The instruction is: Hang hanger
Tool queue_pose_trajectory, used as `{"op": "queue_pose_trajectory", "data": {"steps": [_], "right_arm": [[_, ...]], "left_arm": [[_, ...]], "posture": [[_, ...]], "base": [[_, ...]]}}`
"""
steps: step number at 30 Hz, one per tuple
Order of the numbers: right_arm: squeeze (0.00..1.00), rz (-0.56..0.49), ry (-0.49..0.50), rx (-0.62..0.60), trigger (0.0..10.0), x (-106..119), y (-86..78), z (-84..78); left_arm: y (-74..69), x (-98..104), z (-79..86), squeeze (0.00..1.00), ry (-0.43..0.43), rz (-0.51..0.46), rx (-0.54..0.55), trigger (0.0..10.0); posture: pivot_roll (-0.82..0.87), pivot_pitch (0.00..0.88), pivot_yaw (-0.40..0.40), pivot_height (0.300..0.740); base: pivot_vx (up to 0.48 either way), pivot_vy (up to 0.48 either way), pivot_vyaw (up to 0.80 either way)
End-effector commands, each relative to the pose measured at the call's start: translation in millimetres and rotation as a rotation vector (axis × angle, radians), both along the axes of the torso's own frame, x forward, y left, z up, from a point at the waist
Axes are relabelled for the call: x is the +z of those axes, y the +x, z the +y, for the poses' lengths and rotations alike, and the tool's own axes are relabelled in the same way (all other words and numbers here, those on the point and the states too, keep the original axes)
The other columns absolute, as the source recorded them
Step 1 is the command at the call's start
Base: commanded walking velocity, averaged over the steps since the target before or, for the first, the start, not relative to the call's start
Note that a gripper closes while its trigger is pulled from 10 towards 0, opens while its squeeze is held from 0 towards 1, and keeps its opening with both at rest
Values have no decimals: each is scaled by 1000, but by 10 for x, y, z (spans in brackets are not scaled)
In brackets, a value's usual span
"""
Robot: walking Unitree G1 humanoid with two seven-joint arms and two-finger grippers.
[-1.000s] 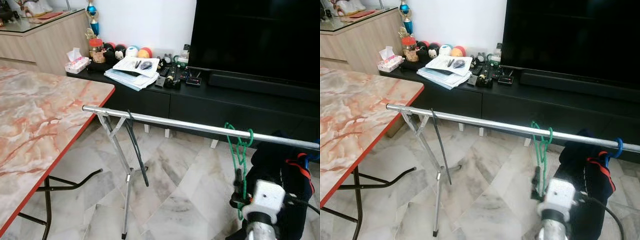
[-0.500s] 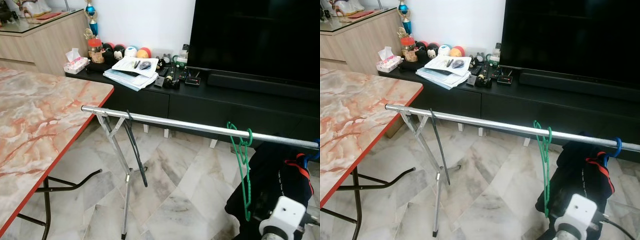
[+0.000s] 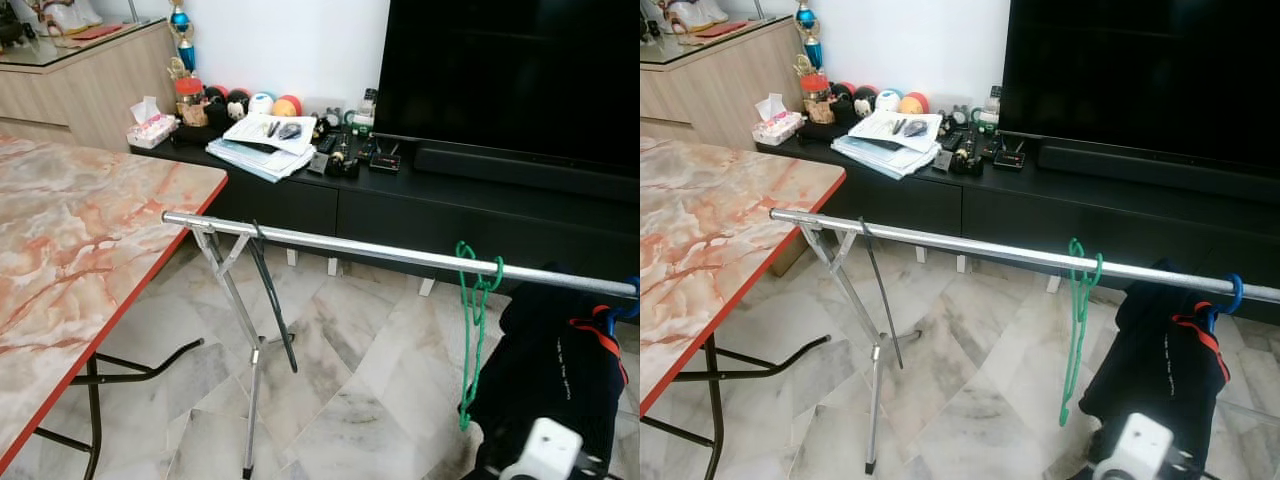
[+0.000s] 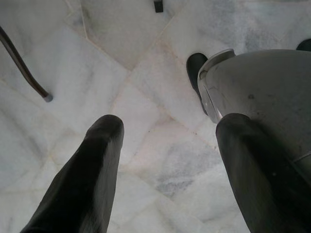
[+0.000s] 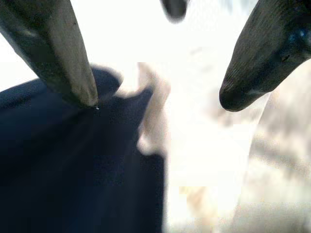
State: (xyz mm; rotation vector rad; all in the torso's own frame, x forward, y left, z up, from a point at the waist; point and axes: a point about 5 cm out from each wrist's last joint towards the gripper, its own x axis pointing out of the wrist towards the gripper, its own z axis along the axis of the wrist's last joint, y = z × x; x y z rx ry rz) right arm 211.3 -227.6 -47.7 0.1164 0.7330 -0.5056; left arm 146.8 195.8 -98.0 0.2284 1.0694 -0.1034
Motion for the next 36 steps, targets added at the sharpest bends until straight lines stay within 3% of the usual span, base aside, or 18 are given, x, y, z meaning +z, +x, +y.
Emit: {"op": "queue_pose_trajectory", "data": {"steps": [1, 5, 14, 19, 23, 25, 28, 36], "right_arm": [[0, 60, 32, 41, 10000, -92, -70, 40], [0, 144, 62, 239, 10000, -215, -124, 172], [0, 263, 0, 463, 10000, -368, -362, 227], [0, 254, 14, 503, 10000, -379, -378, 252], [0, 245, 11, 527, 10000, -380, -380, 265], [0, 252, 9, 538, 10000, -389, -398, 266], [0, 259, 7, 537, 10000, -395, -414, 259], [0, 268, 16, 531, 10000, -425, -463, 306]], "left_arm": [[-60, -49, -222, 0, -72, 32, -22, 10000], [-62, -49, -219, 0, -71, 32, -17, 10000], [-73, -52, -213, 0, -60, 21, 11, 10000], [-100, -61, -201, 0, -70, 17, 93, 10000], [-137, -70, -187, 0, -97, -11, 271, 10000], [-132, -63, -177, 0, -89, -36, 305, 10000], [-111, -49, -174, 0, -84, -66, 298, 10000], [-35, -5, -151, 0, 14, -120, 123, 10000]], "posture": [[-18, 91, -16, 740], [-18, 90, -16, 740], [-5, 82, -21, 740], [-7, 84, -22, 740], [-17, 83, -23, 740], [-17, 82, -24, 740], [-17, 82, -24, 740], [-14, 59, -14, 740]], "base": [[0, 0, 0], [0, 0, 0], [0, 0, 0], [0, 0, 0], [0, 0, 0], [0, 0, 0], [0, 0, 0], [0, 0, 0]]}}
